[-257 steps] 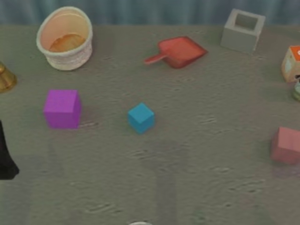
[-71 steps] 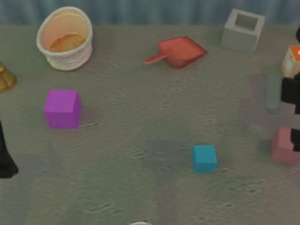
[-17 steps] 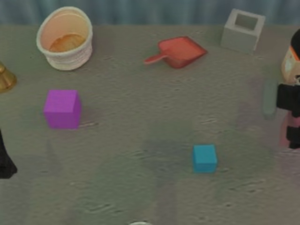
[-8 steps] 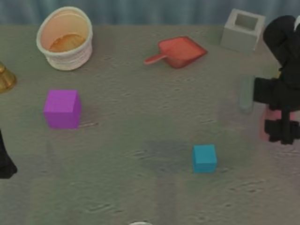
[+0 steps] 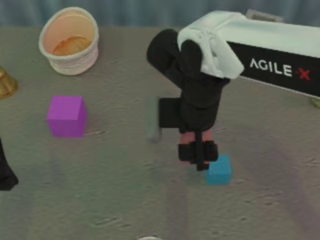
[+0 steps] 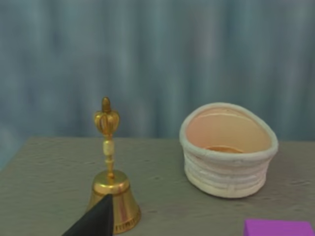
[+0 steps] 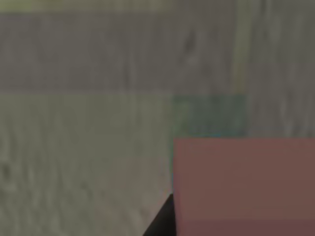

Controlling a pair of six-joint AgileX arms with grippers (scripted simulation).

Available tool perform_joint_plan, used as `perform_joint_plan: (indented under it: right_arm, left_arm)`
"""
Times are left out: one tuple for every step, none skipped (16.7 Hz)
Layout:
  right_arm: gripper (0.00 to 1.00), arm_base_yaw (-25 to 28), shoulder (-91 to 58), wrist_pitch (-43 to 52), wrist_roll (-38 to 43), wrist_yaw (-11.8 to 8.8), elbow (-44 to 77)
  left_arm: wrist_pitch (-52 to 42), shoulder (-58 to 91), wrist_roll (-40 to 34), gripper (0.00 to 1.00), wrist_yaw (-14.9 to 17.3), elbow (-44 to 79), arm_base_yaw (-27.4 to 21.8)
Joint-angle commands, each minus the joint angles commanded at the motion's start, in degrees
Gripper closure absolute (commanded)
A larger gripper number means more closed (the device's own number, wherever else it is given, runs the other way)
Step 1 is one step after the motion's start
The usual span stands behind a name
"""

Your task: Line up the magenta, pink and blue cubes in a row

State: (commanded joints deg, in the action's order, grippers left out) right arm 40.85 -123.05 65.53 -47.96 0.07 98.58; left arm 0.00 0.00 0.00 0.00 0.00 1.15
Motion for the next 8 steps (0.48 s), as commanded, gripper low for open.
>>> perform_joint_plan:
  right_arm:
    - [1.0,1.5,-0.7,0.6,1.0,0.0,1.4]
    - [1.0,2.3,-1.0,0.9,1.7,0.0,2.1]
    - [1.0,2.5,-1.1,1.0,1.8,0.0,2.3]
    - [1.0,2.5,-1.1,1.0,1.8,0.0,2.3]
    - [1.0,2.5,-1.1,1.0,1.8,0.0,2.3]
    - [1.0,2.4,-0.9,0.9,1.9,0.0,2.2]
    - [1.0,2.4,-0.9,0.7,1.9,0.0,2.1]
    - [1.0,2.4,-1.1,-0.1,1.9,0.0,1.6]
  left_arm:
    - [0.0,0.0,0.0,0.0,0.0,0.0,0.0]
    - [0.0,0.0,0.0,0.0,0.0,0.0,0.0]
    - [0.0,0.0,0.0,0.0,0.0,0.0,0.0]
    - [0.0,0.0,0.0,0.0,0.0,0.0,0.0]
    - [0.0,0.0,0.0,0.0,0.0,0.0,0.0]
    - [0.0,0.0,0.0,0.0,0.0,0.0,0.0]
    - [0.0,0.0,0.0,0.0,0.0,0.0,0.0]
    - [0.0,0.0,0.0,0.0,0.0,0.0,0.0]
